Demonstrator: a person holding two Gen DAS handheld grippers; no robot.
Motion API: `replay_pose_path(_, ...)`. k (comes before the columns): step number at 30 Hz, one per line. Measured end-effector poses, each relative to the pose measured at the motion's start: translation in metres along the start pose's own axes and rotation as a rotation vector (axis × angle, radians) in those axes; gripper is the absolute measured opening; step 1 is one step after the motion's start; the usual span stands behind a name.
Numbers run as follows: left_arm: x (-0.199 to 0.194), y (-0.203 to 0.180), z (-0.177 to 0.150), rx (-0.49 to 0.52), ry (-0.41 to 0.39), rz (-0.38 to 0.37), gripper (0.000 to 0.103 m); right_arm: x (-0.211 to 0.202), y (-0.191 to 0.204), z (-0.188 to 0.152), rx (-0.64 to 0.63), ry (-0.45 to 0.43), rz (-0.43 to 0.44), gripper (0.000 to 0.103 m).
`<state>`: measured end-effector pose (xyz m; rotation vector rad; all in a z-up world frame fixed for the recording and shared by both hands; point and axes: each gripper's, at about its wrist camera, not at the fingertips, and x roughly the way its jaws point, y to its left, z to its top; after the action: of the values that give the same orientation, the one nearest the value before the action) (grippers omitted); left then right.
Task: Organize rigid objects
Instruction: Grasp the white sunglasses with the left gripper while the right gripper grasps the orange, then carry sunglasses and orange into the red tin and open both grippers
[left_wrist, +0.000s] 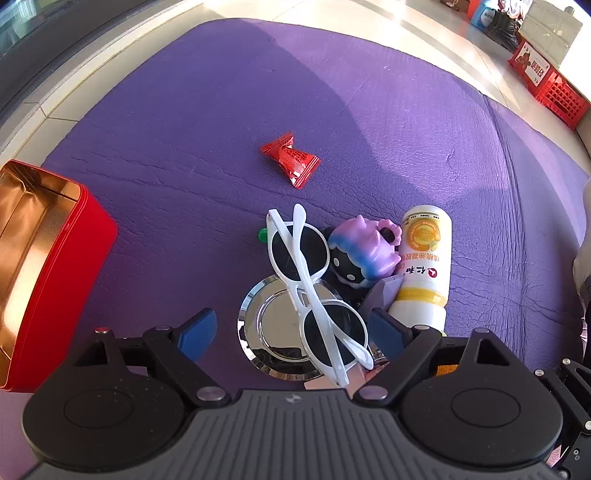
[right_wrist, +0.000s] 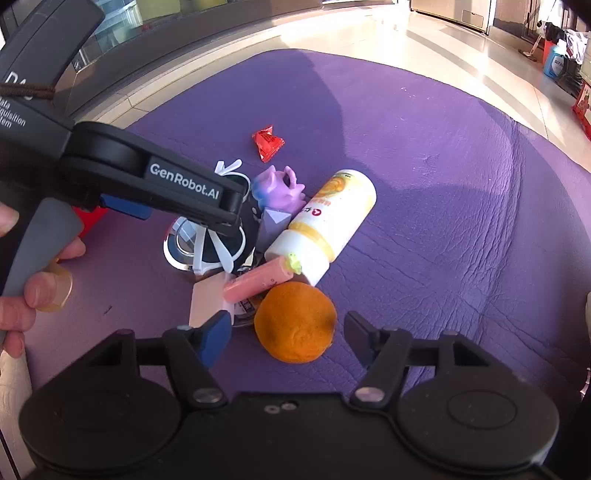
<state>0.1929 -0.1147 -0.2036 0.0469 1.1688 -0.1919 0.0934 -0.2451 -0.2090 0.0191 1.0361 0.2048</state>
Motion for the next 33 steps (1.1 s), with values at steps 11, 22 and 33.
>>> replay_pose_path(11,0.005,-0.015,-0.003,0.067,-0.022,-0.005,0.06,0.008,-0.004,0.0,0.043,0.008,0.011,0.061)
replay_pose_path(22,-0.003,-0.013,-0.004,0.107,-0.075,0.005,0.012,0.014,-0.001,-0.004,0.012,0.018,-0.03,0.051)
replay_pose_path(33,-0.01,0.016,-0.003,0.094,-0.078,0.01,0.006,-0.001,0.011,-0.009,-0.041,0.044,-0.062,0.051)
